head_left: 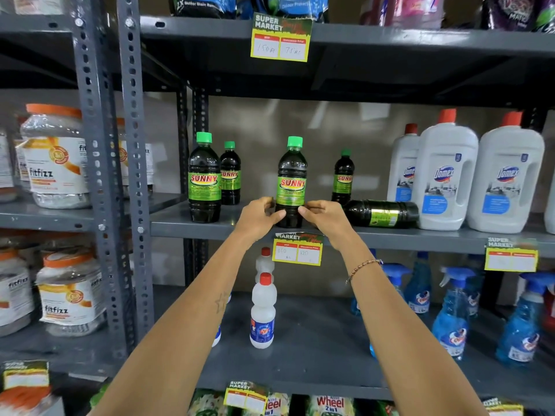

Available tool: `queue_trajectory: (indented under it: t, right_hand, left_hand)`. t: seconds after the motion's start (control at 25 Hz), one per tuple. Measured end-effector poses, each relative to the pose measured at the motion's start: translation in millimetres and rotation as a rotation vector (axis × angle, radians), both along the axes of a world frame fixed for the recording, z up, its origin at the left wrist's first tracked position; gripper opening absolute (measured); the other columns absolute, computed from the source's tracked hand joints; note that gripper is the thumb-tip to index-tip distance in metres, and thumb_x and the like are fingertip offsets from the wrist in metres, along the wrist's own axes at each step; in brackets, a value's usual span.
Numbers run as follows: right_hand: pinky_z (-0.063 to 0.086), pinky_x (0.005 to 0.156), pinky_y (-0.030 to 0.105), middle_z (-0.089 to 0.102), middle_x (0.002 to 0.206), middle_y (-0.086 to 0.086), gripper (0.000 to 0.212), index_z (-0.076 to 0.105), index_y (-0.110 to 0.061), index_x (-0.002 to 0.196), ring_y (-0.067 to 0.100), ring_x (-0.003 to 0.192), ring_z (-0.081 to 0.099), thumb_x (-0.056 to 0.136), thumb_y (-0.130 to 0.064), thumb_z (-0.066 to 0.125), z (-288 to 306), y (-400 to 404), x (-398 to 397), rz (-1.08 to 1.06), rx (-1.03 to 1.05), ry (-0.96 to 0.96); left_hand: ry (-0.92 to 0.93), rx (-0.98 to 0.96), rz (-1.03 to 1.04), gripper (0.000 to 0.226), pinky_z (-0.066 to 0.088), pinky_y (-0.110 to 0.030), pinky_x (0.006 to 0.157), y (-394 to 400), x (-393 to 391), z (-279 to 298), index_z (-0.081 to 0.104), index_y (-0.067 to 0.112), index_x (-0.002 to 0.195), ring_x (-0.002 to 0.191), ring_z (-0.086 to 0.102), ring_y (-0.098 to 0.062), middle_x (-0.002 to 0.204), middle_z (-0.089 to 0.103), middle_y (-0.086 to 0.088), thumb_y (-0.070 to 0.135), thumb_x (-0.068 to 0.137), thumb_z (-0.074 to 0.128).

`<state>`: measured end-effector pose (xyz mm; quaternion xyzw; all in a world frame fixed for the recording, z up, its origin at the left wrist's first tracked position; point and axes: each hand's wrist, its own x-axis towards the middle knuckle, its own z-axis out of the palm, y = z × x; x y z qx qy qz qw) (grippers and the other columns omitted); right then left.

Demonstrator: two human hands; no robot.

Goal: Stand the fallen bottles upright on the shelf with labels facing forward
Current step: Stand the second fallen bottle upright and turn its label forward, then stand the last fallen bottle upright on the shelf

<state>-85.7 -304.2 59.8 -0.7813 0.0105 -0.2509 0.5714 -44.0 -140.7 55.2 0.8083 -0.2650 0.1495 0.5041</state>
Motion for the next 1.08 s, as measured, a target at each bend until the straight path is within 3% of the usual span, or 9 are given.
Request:
queue_trajectory:
  t: [0.08,0.16,0.28,0.44,0.56,0.64,0.76,0.96,1.08]
  right_hand:
    - [0.051,0.091,0.032,0.066,0.117,0.011,0.042,0.058,-0.004,0.125,0.021,0.104,0.062,0.087,-0.018,0.067,-0.2,-4.6,-2.8,-0.06,-0.008,-0.017]
    - [0.052,0.09,0.032,0.069,0.111,0.011,0.034,0.064,-0.007,0.118,0.022,0.104,0.064,0.085,-0.014,0.067,0.3,-12.4,-5.4,-0.136,-0.039,-0.066]
    - [0.052,0.095,0.034,0.073,0.102,0.009,0.025,0.071,-0.009,0.107,0.019,0.099,0.067,0.083,-0.007,0.064,4.6,-29.7,-18.1,-0.231,-0.148,-0.14]
    - [0.048,0.094,0.024,0.071,0.115,0.01,0.031,0.068,-0.007,0.113,0.015,0.1,0.066,0.082,-0.005,0.066,24.5,-79.0,-42.8,-0.351,-0.458,-0.146]
    - [0.036,0.107,0.033,0.054,0.139,0.013,0.056,0.051,-0.006,0.134,0.027,0.129,0.05,0.082,-0.009,0.071,38.7,-119.1,-53.9,-0.365,-0.744,0.03]
    - [0.031,0.112,0.035,0.042,0.149,0.013,0.071,0.038,-0.008,0.143,0.029,0.137,0.039,0.081,-0.011,0.072,46.4,-126.0,-51.7,-0.282,-0.88,0.161]
    - [0.03,0.114,0.035,0.035,0.154,0.011,0.079,0.027,-0.01,0.148,0.027,0.14,0.035,0.082,-0.015,0.071,50.0,-141.2,-43.6,-0.189,-0.984,0.257]
    - [0.033,0.112,0.038,0.037,0.152,0.014,0.071,0.026,-0.006,0.147,0.03,0.137,0.039,0.089,-0.021,0.064,59.2,-156.5,-35.5,-0.062,-1.058,0.369]
    - [0.026,0.116,0.038,0.024,0.159,0.012,0.082,0.012,-0.006,0.151,0.03,0.144,0.028,0.09,-0.027,0.062,63.8,-160.4,-29.1,-0.018,-1.155,0.472]
  left_hand:
    - [-0.17,-0.17,0.15,0.031,0.044,-0.017,0.085,-4.9,-14.6,-4.2,0.06,0.005,0.121,0.099,0.06,-0.013,0.107,0.062,0.003,0.021,0.094,0.059]
    - [-0.437,-0.291,0.24,0.019,0.045,-0.023,0.075,-14.1,-28.0,-12.2,0.063,0.008,0.104,0.086,0.059,-0.016,0.094,0.063,0.001,0.022,0.098,0.051]
    - [-0.634,-0.196,0.168,0.021,0.036,-0.024,0.07,-42.3,-36.5,-27.3,0.057,0.011,0.09,0.079,0.049,-0.015,0.084,0.056,0.003,0.022,0.101,0.044]
    - [-0.806,0.055,0.212,0.025,0.04,-0.033,0.08,-88.4,-38.1,-50.0,0.062,0.011,0.095,0.087,0.056,-0.024,0.095,0.065,-0.003,0.021,0.099,0.04]
    - [-0.815,0.253,0.299,0.036,0.038,-0.041,0.104,-120.3,-30.2,-69.3,0.062,0.006,0.116,0.11,0.058,-0.028,0.117,0.064,-0.008,0.028,0.098,0.038]
    - [-0.817,0.344,0.378,0.043,0.031,-0.043,0.11,-124.1,-22.1,-80.1,0.06,0.004,0.121,0.117,0.056,-0.029,0.123,0.062,-0.011,0.031,0.098,0.037]
    - [-0.868,0.354,0.453,0.041,0.028,-0.041,0.107,-134.9,-10.3,-89.0,0.061,0.005,0.117,0.111,0.058,-0.029,0.119,0.064,-0.01,0.032,0.097,0.039]
    - [-0.973,0.274,0.549,0.039,0.034,-0.041,0.101,-145.8,-0.5,-97.0,0.062,0.004,0.112,0.103,0.059,-0.03,0.112,0.066,-0.011,0.032,0.096,0.04]
    - [-1.003,0.26,0.578,0.038,0.035,-0.041,0.099,-147.4,1.5,-95.7,0.062,0.003,0.111,0.103,0.055,-0.028,0.111,0.066,-0.012,0.031,0.096,0.041]
